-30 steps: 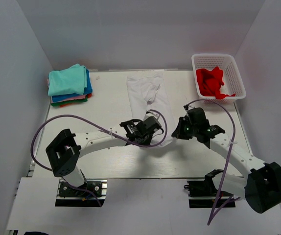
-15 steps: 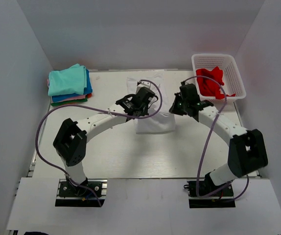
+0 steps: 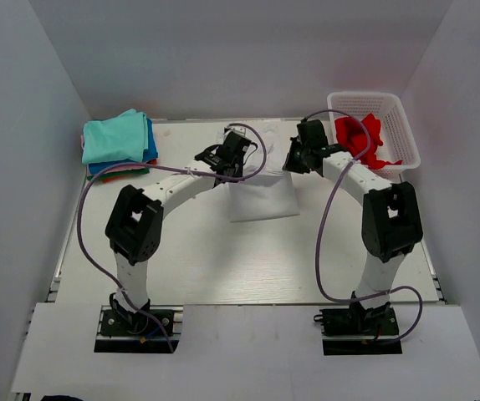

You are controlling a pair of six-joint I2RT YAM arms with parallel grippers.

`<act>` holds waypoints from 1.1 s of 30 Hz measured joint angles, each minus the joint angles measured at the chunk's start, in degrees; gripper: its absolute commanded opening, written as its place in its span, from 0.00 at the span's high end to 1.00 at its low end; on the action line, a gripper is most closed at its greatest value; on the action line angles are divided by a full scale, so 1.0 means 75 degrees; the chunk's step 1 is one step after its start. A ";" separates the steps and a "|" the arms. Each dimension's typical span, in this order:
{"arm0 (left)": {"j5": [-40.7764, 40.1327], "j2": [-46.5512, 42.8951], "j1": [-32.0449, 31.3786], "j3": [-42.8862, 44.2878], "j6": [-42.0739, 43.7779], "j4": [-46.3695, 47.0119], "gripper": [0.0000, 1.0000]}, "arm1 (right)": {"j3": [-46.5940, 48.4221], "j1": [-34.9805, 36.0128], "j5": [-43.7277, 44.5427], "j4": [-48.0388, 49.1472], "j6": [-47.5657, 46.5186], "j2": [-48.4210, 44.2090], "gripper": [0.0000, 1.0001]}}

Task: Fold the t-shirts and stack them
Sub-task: Fold the folded rectangular tshirt in 1/3 of the way

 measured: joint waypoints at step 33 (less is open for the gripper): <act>0.0525 -0.1431 0.1274 -0.1711 -0.1218 -0.0743 0.00 | 0.0175 0.0143 -0.2209 0.0452 -0.0749 0.0769 0.10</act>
